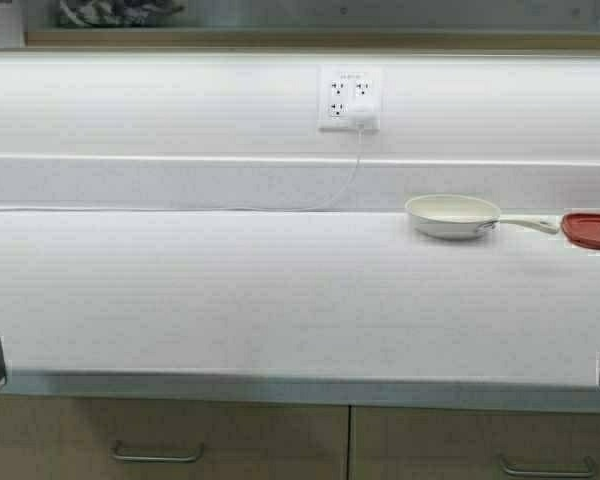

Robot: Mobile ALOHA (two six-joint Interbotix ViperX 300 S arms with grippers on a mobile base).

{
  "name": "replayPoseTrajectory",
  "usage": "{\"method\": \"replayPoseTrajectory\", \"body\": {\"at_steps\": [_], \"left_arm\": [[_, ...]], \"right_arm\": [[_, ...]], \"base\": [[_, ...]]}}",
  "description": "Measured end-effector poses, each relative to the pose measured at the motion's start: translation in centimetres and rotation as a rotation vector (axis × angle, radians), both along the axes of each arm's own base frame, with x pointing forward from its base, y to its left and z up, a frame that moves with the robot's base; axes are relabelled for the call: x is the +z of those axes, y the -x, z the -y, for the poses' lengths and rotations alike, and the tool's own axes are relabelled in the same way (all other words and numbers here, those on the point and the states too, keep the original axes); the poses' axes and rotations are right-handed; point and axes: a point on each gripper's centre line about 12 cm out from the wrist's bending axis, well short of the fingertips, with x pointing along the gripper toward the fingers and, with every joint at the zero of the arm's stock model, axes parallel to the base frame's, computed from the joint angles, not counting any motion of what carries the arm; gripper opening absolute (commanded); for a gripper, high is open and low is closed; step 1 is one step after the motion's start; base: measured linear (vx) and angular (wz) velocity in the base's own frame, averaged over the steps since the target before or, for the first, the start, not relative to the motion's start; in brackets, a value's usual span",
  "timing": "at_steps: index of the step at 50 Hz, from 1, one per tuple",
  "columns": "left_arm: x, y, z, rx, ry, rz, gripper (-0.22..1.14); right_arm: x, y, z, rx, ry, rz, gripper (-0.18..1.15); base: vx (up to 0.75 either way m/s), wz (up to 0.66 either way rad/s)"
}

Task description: Open the cabinet, put the pot inside, then close it

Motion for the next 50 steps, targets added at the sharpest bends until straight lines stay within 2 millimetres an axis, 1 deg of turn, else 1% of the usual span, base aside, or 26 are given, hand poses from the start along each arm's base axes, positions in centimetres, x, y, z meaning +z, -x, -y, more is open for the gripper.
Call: {"method": "replayPoseTrajectory", "body": {"at_steps": [12,24,33,39,44,50], "left_arm": [[0.0,-0.1,0.0,0.004,-0.016,0.002,0.02],[-0.9,0.2,-0.1,0.003,-0.024,-0.021,0.02],[-0.2,0.6,-0.2,0.003,-0.017,-0.006,0.02],[-0.1,0.6,-0.2,0.002,-0.017,-0.006,0.02],[-0.5,-0.1,0.0,0.003,-0.016,-0.014,0.02],[-1.3,-1.3,0.3,0.005,-0.023,-0.028,0.02]], "right_arm": [[-1.1,-0.8,-0.2,-0.001,0.005,-0.03,0.07],[-0.9,-0.9,-0.1,-0.004,0.006,-0.031,0.07],[-0.1,-0.1,0.1,-0.007,0.008,-0.027,0.07],[-0.1,0.0,0.1,-0.009,0.008,-0.033,0.07],[-0.8,-0.5,0.0,-0.009,0.012,-0.048,0.07],[-1.6,-1.7,0.0,-0.017,0.016,-0.069,0.07]], "base": [[0.16,-0.03],[0.2,-0.01],[0.18,0.08],[0.13,0.04],[0.08,0.02],[0.07,0.03]]}}
